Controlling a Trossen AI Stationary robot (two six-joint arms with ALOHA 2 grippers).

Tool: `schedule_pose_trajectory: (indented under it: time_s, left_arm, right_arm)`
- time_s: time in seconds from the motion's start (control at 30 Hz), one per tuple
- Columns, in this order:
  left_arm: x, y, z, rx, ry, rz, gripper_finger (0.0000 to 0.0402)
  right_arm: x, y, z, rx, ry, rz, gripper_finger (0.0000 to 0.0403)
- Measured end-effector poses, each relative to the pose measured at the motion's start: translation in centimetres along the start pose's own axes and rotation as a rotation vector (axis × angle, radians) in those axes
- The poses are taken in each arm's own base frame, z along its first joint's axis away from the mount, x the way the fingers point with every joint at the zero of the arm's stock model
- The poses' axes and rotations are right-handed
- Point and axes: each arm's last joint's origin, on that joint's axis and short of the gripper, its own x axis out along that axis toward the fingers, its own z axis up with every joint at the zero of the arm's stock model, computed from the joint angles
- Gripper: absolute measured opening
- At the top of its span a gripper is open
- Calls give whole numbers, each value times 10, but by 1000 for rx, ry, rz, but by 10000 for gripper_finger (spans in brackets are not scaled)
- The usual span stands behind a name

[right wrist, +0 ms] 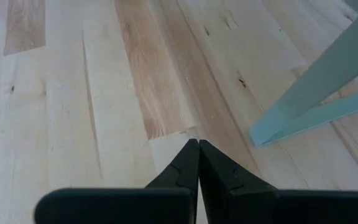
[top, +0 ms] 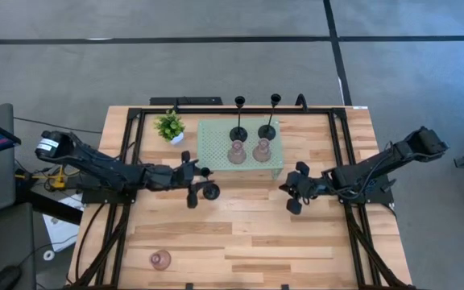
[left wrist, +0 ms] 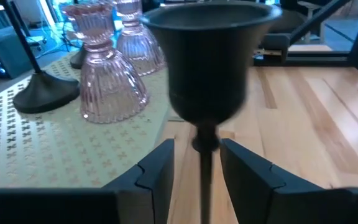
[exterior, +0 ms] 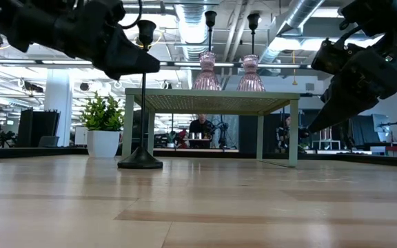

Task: Pick & Place candle stick holders
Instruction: Put the black candle holder on the shelf

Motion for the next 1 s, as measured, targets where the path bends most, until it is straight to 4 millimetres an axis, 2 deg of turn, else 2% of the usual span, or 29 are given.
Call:
schedule_pose_trajectory:
  time_s: [0.23,0.67,0.83,1.0]
  left_arm:
    - [-2,0,4,-14,-26,-2,120]
    - [-8,-8,7,-44,-38,-48,21]
    - [-8,-9,6,-169,-22,-53,22]
    - [-16,-24,6,-242,-6,-86,15]
  right_arm:
    - [0,-1,0,-18,0,-3,0]
    - [0,-1,0,-18,0,-2,0]
    - [0,-1,0,-18,1,-2,0]
    - [0,-1,0,-18,0,-2,0]
